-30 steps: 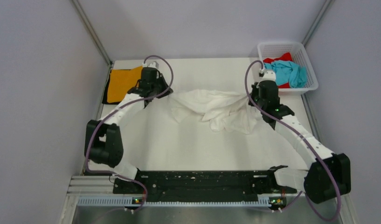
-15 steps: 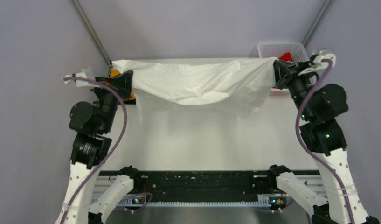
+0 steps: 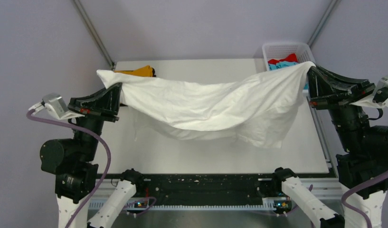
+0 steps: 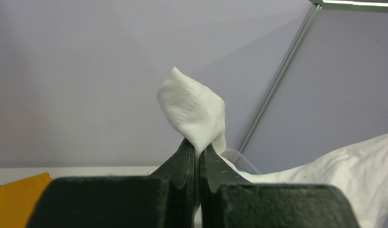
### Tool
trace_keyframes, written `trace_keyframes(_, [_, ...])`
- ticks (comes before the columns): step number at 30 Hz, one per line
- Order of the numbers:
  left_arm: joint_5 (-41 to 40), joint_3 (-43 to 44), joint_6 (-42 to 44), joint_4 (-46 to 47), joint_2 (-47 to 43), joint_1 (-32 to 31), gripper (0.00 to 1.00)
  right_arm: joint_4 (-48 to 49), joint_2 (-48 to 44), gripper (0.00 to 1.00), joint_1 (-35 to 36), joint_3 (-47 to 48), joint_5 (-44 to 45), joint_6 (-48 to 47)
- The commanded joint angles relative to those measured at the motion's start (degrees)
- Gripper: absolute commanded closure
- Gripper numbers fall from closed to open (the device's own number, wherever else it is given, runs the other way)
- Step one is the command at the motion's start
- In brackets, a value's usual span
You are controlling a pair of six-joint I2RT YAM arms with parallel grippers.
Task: Fold and stack the t-shirts
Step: Flatten out the tshirt
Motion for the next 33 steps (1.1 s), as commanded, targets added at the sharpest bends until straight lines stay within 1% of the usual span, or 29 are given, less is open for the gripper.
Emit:
trace_keyframes(1, [-1.3,-3.28,-2.47,0.81,3.73,-0.07,1.0,-0.13,2.92,1.0,0.41,-1.69,3.79,-1.4])
trace_keyframes(3, [-3.29,-4.55,-3.61,-0.15,6.99,-0.03,1.0,1.69,4.69,1.0,0.41,-4.28,8.08,-2.28])
trace_keyframes(7, [-7.76,-9.13,-7.65,-0.08,15.66,-0.02,1.0,7.92,10.04,1.0,0.36,-12.98,20.22,-4.96])
trace_keyframes(10, [-12.71,-8.97,-9.49,-3.88,26.77,0.12,1.0,12.53,17.73,1.0,0.09,-20.12,27.93,-5.79])
trace_keyframes(11, [-13.44,-8.35,-10.16,-5.21,31.02,0.77,1.0,15.46,20.92,1.0,-0.1,-22.81,29.49,-5.77])
trace_keyframes(12, [-12.85,-7.58,-10.81,-6.01,35.99,1.81,1.0,19.61,25.32,1.0,-0.75,-25.38,29.0,-5.93])
trace_keyframes(13, [-11.24,-6.43,-11.6,-6.81,41.35,3.0,0.95,23.95,29.66,1.0,-1.65,-26.96,27.94,-5.13])
trace_keyframes(15, [-5.62,-2.73,-12.79,-7.56,51.76,5.66,0.76,27.91,39.03,1.0,-3.58,-27.0,24.9,-2.34])
trace_keyframes(16, [-3.15,0.2,-13.47,-9.02,56.81,6.85,0.73,29.26,43.84,1.0,-4.14,-25.94,24.1,-1.54])
trace_keyframes(17, [0.38,3.64,-12.7,-10.58,62.05,7.69,0.62,30.23,47.88,1.0,-4.45,-24.33,23.78,-1.55])
trace_keyframes(18, [1.41,8.89,-12.51,-13.57,68.35,8.41,0.39,30.79,51.97,0.94,-4.51,-22.39,23.97,-1.55])
trace_keyframes(19, [2.2,12.7,-12.44,-15.86,72.21,8.72,0.3,30.0,55.41,0.8,-4.56,-20.21,23.8,-1.39])
trace_keyframes(20, [2.64,15.87,-12.14,-17.72,75.52,8.91,0.21,28.58,57.89,0.56,-4.6,-17.79,23.55,-1.04])
trace_keyframes(21, [2.9,18.37,-11.9,-19.1,77.71,9.0,0.05,27.28,59.85,0.39,-4.56,-16.07,23.27,-0.23])
trace_keyframes(22, [3.05,19.58,-11.66,-19.66,78.99,9.12,0.02,26.44,60.91,0.25,-4.6,-14.87,23.45,0.41])
trace_keyframes(23, [2.94,20.13,-11.48,-19.77,79.42,9.22,0.01,25.7,61.49,0.18,-4.59,-14.21,23.64,0.55])
trace_keyframes(24, [2.53,20.06,-11.07,-19.53,79.28,9.31,0.01,25.19,61.37,0.08,-4.59,-13.94,23.84,0.8])
trace_keyframes(25, [1.98,19.79,-10.88,-19.33,78.78,9.39,0.01,24.69,60.98,0.03,-4.57,-13.93,23.91,0.87])
trace_keyframes(26, [0.99,19.49,-10.68,-19.49,77.99,9.4,0.01,23.39,60.01,0.01,-4.56,-13.9,23.59,0.91])
trace_keyframes(28, [-1.35,18.48,-10.51,-20.84,75.71,9.5,0.01,20.28,58.03,0.01,-4.56,-13.95,22.07,1.99])
trace_keyframes(30, [-5.37,15.74,-11.23,-22.13,72.41,9.51,0.01,17.62,55.26,0.01,-4.56,-15.41,20.0,4.08])
trace_keyframes(33, [-8.47,7.76,-12.24,-22.59,65.66,9.5,0.01,16.58,49.94,0.01,-4.56,-20.73,16.17,7.96])
